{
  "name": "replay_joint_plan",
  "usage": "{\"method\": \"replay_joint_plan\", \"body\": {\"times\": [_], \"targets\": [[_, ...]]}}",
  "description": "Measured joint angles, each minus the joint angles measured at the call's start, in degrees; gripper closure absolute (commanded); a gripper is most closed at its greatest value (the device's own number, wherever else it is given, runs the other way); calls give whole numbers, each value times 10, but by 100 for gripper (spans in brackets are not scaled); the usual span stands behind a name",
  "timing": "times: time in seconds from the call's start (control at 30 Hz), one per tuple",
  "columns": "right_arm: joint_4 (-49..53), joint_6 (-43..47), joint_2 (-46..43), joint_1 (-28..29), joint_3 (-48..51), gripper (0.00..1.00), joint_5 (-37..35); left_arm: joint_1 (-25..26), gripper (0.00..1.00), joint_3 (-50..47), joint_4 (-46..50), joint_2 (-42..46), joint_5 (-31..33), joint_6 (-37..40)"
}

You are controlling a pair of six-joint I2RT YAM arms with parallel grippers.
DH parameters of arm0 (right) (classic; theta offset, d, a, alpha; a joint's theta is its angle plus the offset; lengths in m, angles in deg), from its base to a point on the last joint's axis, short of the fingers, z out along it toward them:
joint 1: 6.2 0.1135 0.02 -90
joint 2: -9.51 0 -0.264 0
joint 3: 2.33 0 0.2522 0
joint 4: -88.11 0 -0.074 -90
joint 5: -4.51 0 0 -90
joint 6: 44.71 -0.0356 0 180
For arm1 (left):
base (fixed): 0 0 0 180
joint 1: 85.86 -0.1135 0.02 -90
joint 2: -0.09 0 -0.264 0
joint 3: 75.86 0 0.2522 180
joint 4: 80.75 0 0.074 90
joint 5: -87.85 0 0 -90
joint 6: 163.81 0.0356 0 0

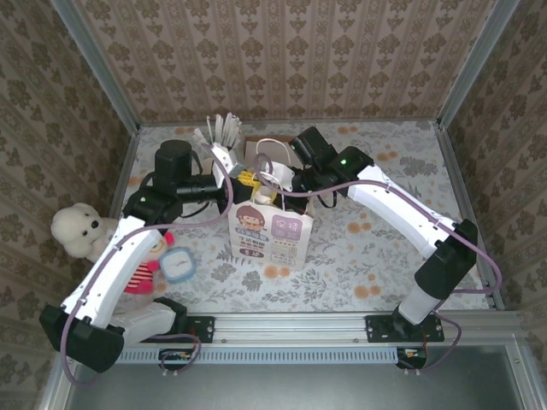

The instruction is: Pack the takeout coffee

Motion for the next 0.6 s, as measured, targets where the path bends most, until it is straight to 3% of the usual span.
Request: {"method": "replay_joint_plan", "body": {"times": [0.3, 0.6], "targets": [[21, -3, 25, 8, -10, 100, -41, 10, 95, -124, -116, 120, -8, 4], [37, -39, 40, 52, -42, 100, -68, 14, 77, -148, -108, 131, -6, 3]]}}
